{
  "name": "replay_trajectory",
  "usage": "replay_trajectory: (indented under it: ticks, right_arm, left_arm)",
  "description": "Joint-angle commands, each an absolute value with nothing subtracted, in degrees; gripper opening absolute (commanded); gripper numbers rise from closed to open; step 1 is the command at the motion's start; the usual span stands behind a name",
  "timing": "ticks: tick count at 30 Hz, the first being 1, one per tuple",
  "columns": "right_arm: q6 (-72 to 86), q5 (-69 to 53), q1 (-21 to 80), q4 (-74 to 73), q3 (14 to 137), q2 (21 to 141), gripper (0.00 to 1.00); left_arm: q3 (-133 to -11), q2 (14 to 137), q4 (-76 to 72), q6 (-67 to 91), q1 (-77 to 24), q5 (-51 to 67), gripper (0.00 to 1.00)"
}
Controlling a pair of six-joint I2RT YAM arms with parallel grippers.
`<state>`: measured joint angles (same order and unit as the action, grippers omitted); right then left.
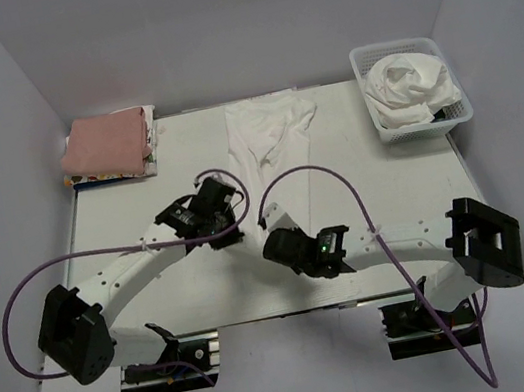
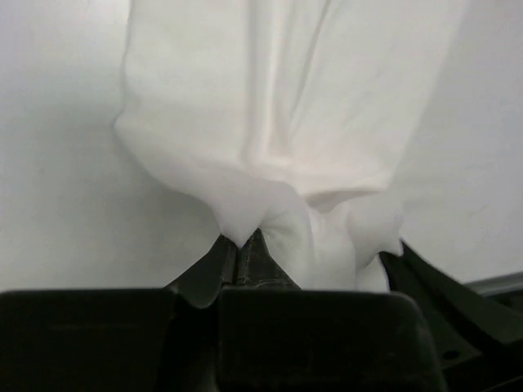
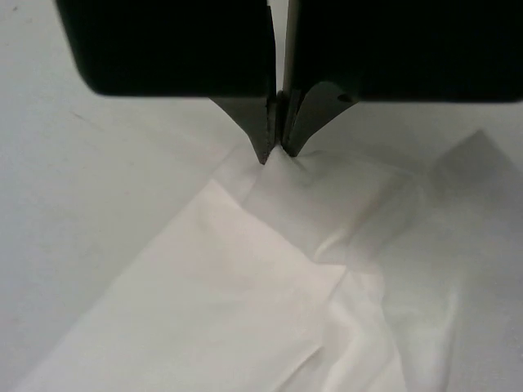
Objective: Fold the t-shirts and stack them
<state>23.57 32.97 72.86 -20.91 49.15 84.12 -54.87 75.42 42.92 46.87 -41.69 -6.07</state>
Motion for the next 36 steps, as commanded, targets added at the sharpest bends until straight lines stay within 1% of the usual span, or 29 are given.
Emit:
replay_trajectory:
  ticks: [1,5,10,13,15,18,24,27,30,31,32,33,34,35,36]
  right_arm:
    - [26.3,42.3,67.4,-19.6,54.7,85.3,0.00]
    - [25.2,41.5,61.3,-16.2,58.3,87.4,0.00]
    - [21.5,41.2,52.9,-10.8,63.5,91.1,0.00]
    - [20.0,36.1,49.2,-8.7,66.6,94.0,0.00]
    - [19.2,35.4,47.4,-8.4,68.0,95.5,0.00]
    - [19.2,34.3,44.2,-9.8,73.3,100.6,0.00]
    - [19.3,30.3,40.4,-10.0,76.2,104.3,0.00]
    - [18.9,27.0,38.9,-10.6,77.7,106.6,0.00]
    - [17.2,26.1,37.4,-9.4,79.4,109.4,0.00]
    - [16.4,25.8,37.0,-9.3,80.5,111.8,0.02]
    - [16.1,25.5,36.2,-9.5,82.4,112.7,0.13]
    - [16.2,25.7,35.4,-10.0,83.7,113.6,0.25]
    - [16.8,25.8,35.0,-13.9,86.9,115.0,0.37]
    - [16.8,26.3,34.6,-15.0,88.9,115.9,0.57]
    - [16.8,26.6,34.7,-15.5,89.5,115.6,0.64]
  left_arm:
    - [-61.9,79.8,38.8,45.0,-39.9,-12.0,0.00]
    - [-74.3,88.5,39.3,44.3,-37.3,-14.6,0.00]
    - [-84.9,98.8,38.7,41.3,-33.3,-15.1,0.00]
    - [-92.5,105.1,38.1,39.1,-31.4,-14.5,0.00]
    - [-95.2,107.7,38.1,38.5,-30.6,-13.0,0.00]
    - [-99.3,112.4,36.7,35.6,-29.3,-10.2,0.00]
    - [-107.0,120.7,36.9,32.9,-28.2,-6.2,0.00]
    - [-108.2,122.7,36.9,32.9,-27.6,-5.6,0.00]
    - [-109.5,123.5,36.4,32.9,-26.5,-6.3,0.00]
    - [-110.9,125.0,36.4,32.9,-26.5,-6.3,0.08]
    - [-112.2,125.8,37.6,32.9,-26.0,-6.3,0.27]
    - [-114.0,126.7,38.4,32.3,-25.5,-5.5,0.69]
    - [-117.5,127.5,39.3,32.3,-25.5,-5.4,0.92]
    - [-119.2,128.9,40.2,31.0,-25.5,-5.4,1.00]
    - [-121.5,128.9,42.1,30.9,-24.9,-5.4,1.00]
